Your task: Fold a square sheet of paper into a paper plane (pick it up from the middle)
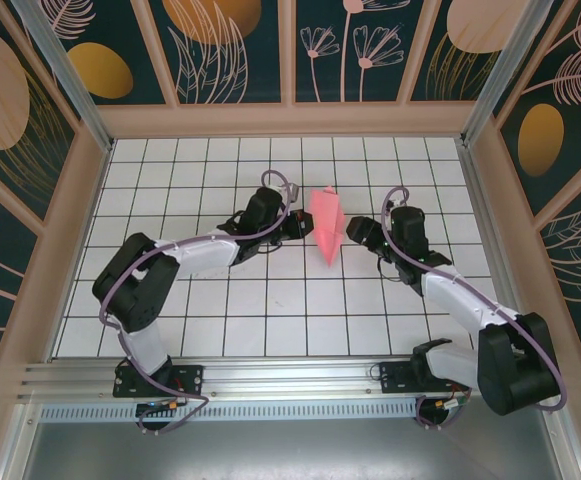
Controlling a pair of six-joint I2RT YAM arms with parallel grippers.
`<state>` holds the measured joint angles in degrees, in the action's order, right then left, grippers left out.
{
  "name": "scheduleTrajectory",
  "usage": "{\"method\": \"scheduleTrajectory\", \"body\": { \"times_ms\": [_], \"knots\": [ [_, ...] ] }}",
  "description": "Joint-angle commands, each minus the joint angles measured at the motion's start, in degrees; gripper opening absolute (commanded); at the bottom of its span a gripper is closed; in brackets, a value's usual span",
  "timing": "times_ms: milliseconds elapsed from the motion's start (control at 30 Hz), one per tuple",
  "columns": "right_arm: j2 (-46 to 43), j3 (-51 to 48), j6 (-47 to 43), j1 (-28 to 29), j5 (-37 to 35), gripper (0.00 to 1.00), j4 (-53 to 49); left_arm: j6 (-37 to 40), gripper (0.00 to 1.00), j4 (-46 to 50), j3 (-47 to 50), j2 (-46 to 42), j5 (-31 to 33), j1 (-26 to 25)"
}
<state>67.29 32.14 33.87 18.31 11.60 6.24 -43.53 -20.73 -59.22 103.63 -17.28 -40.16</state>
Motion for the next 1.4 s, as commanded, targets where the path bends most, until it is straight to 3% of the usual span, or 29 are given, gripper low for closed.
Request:
{"method": "scheduleTrajectory", "body": {
  "times_ms": [0,333,833,933,1100,1367],
  "knots": [
    [0.0,-1.2,0.0,0.3,4.6,0.71,1.6,-0.2,0.00,-5.0,1.1,4.4,-5.9,0.9],
    [7.9,2.5,-4.1,8.1,-0.3,0.62,-2.3,-0.6,0.00,-5.5,2.8,8.4,-7.7,2.8],
    [21.1,10.9,-6.1,12.6,-1.3,0.57,-5.1,0.3,0.00,-3.5,5.0,10.8,-7.2,5.3],
    [21.6,11.3,-6.3,12.7,-1.0,0.56,-5.2,0.4,0.00,-3.3,5.2,10.5,-7.2,5.4],
    [21.5,12.3,-7.2,14.2,0.3,0.45,-5.2,0.6,0.00,-3.2,5.1,10.4,-7.2,5.5],
    [22.9,12.9,-7.3,14.6,1.2,0.43,-5.6,0.6,0.00,-3.2,5.0,10.5,-7.4,5.5]
  ]
}}
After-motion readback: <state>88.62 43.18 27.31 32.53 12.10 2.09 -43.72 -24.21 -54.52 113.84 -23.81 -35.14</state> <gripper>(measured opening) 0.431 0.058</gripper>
